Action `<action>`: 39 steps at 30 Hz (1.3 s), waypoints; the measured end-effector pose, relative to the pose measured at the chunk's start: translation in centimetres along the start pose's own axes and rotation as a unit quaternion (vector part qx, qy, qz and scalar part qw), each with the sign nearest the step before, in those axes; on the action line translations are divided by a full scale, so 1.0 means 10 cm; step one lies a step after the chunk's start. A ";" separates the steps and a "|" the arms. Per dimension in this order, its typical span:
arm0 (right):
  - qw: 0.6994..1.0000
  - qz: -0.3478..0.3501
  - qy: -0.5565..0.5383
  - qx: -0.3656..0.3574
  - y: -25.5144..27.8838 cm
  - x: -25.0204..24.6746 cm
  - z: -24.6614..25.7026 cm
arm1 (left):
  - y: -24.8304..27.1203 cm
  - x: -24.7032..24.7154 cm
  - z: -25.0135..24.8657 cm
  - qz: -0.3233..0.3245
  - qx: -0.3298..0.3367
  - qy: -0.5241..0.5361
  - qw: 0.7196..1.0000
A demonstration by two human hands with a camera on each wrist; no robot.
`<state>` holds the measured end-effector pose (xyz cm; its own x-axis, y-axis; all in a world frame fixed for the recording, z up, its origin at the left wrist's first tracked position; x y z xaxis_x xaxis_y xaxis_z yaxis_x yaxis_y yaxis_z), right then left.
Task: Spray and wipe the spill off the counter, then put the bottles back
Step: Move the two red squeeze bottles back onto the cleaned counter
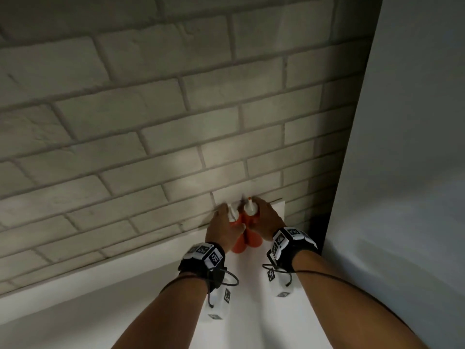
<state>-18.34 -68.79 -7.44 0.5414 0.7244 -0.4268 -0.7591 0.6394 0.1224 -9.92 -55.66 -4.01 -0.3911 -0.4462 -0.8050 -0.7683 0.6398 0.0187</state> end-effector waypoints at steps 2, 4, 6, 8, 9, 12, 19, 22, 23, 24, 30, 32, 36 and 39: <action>1.000 0.002 0.000 -0.002 -0.13 0.06 -0.12 | 0.00 0.01 0.02 -0.007 -0.010 0.000 1.000; 1.000 -0.008 0.008 -0.010 0.08 0.02 0.10 | 0.00 0.03 0.05 -0.013 -0.009 0.001 1.000; 1.000 -0.025 0.003 -0.009 0.30 -0.05 0.29 | 0.05 0.01 0.08 -0.019 -0.009 0.002 1.000; 1.000 -0.027 0.003 -0.003 0.41 -0.06 0.32 | 0.14 -0.04 0.12 -0.026 -0.012 0.003 1.000; 1.000 -0.027 0.007 -0.008 0.47 -0.06 0.34 | 0.20 -0.07 0.14 -0.030 -0.007 0.011 0.999; 0.999 -0.038 0.021 -0.029 0.64 -0.07 0.39 | 0.42 -0.20 0.23 -0.037 -0.001 0.032 0.999; 0.998 -0.002 0.031 -0.063 1.28 0.23 0.73 | 1.16 -0.71 0.74 -0.029 -0.009 0.083 0.996; 0.996 0.021 0.024 -0.083 1.60 0.51 0.88 | 1.54 -1.02 1.02 -0.035 -0.015 0.079 0.996; 0.995 0.027 0.027 -0.094 1.70 0.63 0.95 | 1.67 -1.14 1.12 -0.041 -0.016 0.078 0.996; 0.994 0.034 0.028 -0.105 1.80 0.76 1.02 | 1.80 -1.26 1.22 -0.049 -0.017 0.080 0.995; 0.987 0.079 0.008 -0.143 2.39 1.61 1.52 | 2.49 -2.02 1.84 -0.091 -0.015 0.083 0.992; 0.985 0.100 0.001 -0.140 2.56 1.92 1.68 | 2.67 -2.30 2.08 -0.099 -0.017 0.074 0.992; 0.983 0.122 0.002 -0.136 2.74 2.51 2.00 | 2.91 -2.80 2.61 -0.091 -0.027 0.060 0.994; 0.982 0.125 0.011 -0.140 2.78 2.90 2.24 | 2.99 -3.16 2.99 -0.098 -0.033 0.051 0.993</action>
<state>-15.67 -24.22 3.68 0.3194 0.8422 -0.4344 -0.9388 0.3438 -0.0238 -5.44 -3.72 4.25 -0.2776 -0.6218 -0.7323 -0.8654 0.4929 -0.0904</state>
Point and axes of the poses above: each hand's wrist, its own y-axis away from the middle knuckle, its own x-axis out of the palm, z = x × y, the point moved 9 cm from there along -y, towards the middle knuckle, and after that the axes turned 8 degrees about -y, right-handed, at the moved point
